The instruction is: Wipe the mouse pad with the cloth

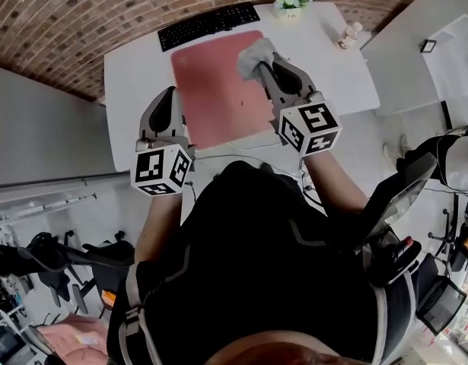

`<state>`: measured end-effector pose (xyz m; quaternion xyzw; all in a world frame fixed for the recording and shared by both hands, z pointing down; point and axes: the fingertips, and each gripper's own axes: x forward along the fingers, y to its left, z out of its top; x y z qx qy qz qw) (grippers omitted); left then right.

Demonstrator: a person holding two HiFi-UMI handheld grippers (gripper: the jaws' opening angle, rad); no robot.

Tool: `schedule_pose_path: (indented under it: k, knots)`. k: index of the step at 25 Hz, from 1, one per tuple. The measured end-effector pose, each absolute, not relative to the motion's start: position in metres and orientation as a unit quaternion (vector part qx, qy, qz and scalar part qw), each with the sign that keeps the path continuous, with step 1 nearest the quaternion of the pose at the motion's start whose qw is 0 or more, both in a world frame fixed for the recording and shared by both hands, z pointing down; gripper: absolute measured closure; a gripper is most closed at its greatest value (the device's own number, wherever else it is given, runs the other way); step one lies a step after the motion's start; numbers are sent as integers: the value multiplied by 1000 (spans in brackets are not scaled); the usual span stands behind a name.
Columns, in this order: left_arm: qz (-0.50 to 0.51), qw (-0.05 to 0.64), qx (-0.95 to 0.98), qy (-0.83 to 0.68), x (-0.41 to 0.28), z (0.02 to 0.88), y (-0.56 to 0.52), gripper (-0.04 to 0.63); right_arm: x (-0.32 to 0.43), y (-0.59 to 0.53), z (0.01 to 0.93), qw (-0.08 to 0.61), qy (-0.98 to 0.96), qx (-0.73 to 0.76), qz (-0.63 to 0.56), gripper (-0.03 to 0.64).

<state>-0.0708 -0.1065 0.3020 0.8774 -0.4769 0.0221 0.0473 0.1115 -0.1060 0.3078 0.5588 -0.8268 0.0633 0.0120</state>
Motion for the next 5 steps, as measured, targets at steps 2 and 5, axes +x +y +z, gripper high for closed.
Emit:
schedule_pose_path:
  k: [2, 5]
  knots:
    - [24, 46, 876, -480, -72, 302, -107, 595, 111, -106, 309, 11, -828, 556, 65, 577]
    - [38, 48, 878, -476, -71, 305, -104, 595, 111, -104, 313, 10, -829, 554, 75, 577]
